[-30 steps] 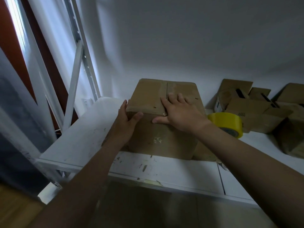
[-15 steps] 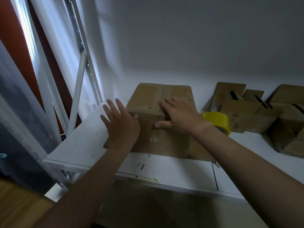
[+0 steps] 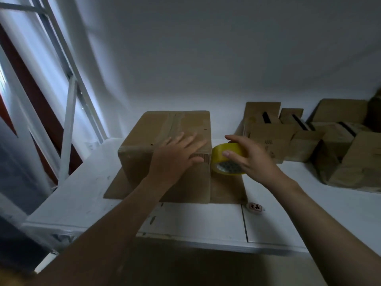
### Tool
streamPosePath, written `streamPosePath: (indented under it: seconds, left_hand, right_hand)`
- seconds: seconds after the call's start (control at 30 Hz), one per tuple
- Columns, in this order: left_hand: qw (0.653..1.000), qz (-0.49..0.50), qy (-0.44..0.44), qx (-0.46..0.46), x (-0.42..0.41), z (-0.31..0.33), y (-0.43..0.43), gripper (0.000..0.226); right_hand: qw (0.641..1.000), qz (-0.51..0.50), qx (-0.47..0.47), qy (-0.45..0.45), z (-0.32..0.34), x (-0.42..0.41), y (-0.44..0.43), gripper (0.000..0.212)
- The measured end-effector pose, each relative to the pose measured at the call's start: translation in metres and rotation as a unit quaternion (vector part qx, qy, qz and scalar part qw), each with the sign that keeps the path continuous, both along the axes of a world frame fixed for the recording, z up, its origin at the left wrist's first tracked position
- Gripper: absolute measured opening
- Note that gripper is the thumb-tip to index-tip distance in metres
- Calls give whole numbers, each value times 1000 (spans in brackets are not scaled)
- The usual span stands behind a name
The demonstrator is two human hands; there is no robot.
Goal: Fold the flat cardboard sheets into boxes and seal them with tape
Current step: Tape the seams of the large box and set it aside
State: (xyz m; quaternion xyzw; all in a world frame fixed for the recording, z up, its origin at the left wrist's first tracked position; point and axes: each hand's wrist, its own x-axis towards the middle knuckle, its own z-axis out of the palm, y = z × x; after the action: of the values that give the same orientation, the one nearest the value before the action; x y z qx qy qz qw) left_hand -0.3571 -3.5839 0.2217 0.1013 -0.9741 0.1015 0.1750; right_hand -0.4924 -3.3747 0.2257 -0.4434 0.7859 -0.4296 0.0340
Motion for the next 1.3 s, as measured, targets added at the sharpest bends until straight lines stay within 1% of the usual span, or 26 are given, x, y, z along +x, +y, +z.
streamPosePath:
  seconds: [0.03, 0.13, 0.23, 0.3, 0.37, 0.47, 0.53, 0.63, 0.73, 0.87, 0.97, 1.03, 1.1, 1.17, 1.3]
  left_hand:
    - [1000, 2, 12, 15, -1, 1, 0, 67]
    - [992, 41, 27, 116, -8, 5, -2, 78]
    - [991, 70, 53, 103, -15, 1, 14, 88]
    - [988, 101, 54, 100, -20, -2, 25, 93]
    - [986, 126, 60, 88, -22, -4, 30, 93]
    - [986, 126, 81, 75, -20, -7, 29, 92]
    - [986, 124, 87, 69, -21, -9, 27, 93]
    - [985, 122, 96, 73, -22, -11, 26, 91]
    - [984, 125, 99, 81, -22, -10, 28, 89]
    - [973, 179, 117, 83, -25, -11, 42, 84]
    - [962, 223, 136, 84, -32, -14, 55, 81]
    - [957, 237, 144, 84, -36, -15, 60, 78]
    - [958, 231, 153, 77, -36, -17, 59, 73]
    - [962, 202, 165, 79, -33, -19, 53, 68]
    - [969, 140, 174, 106, -18, -19, 35, 67]
  right_hand:
    - [999, 6, -28, -19, -6, -4, 1, 63]
    - [991, 20, -112, -70, -24, -17, 6, 57]
    - [974, 46, -192, -114, -47, -27, 14, 55]
    - [967, 66, -213, -126, -56, -30, 16, 54]
    - [965, 73, -223, -120, -59, -33, 17, 59]
    - [965, 86, -233, -90, -55, -36, 18, 63]
    - [971, 92, -210, -66, -49, -38, 21, 60]
    - [987, 77, -137, -30, -41, -42, 26, 56]
    - [996, 74, -58, -15, -45, -47, 27, 55]
    - [999, 51, -14, 8, -51, -45, 16, 57]
    - [998, 39, 22, 41, -49, -39, 1, 63]
    - [997, 35, 34, 67, -48, -34, -7, 60]
    - [995, 31, 42, 86, -47, -31, -12, 57]
    - [995, 28, 48, 87, -48, -28, -18, 57]
    - [996, 38, 77, 35, -53, -20, -24, 62]
